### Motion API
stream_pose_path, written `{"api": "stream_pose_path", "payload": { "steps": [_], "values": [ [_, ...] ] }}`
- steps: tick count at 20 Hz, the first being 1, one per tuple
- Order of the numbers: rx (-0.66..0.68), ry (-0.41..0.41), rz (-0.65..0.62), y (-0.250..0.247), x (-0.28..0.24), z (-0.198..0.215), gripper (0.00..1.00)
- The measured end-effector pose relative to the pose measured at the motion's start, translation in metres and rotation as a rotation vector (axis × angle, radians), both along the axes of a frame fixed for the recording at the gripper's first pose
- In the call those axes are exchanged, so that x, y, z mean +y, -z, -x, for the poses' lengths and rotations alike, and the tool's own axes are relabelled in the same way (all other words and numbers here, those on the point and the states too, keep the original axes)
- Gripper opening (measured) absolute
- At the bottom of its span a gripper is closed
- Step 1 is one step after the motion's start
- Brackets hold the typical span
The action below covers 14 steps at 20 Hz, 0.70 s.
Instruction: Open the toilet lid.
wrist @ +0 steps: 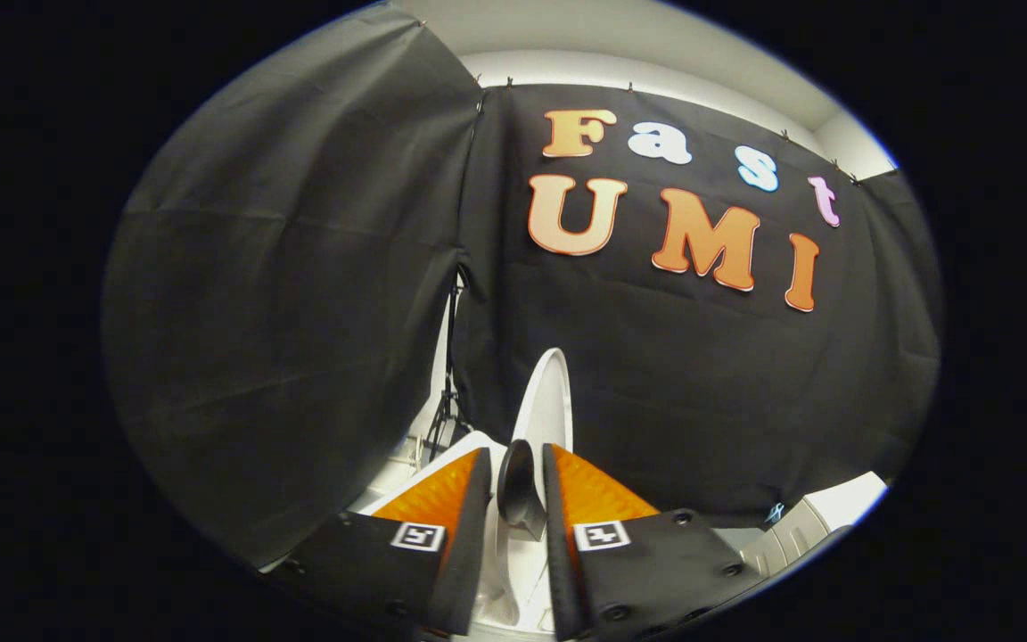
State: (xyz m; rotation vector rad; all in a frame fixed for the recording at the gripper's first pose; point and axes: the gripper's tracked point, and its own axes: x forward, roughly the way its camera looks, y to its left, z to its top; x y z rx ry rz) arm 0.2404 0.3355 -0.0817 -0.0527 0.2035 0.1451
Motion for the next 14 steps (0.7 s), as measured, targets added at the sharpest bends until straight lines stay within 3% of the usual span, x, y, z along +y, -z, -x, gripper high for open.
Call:
{"api": "stream_pose_path", "payload": {
  "steps": [7,14],
  "values": [
    [-0.044,-0.037,-0.051,-0.04,-0.003,0.0,0.98],
    [-0.173,-0.027,-0.141,-0.101,-0.067,0.015,0.98]
  ]
}}
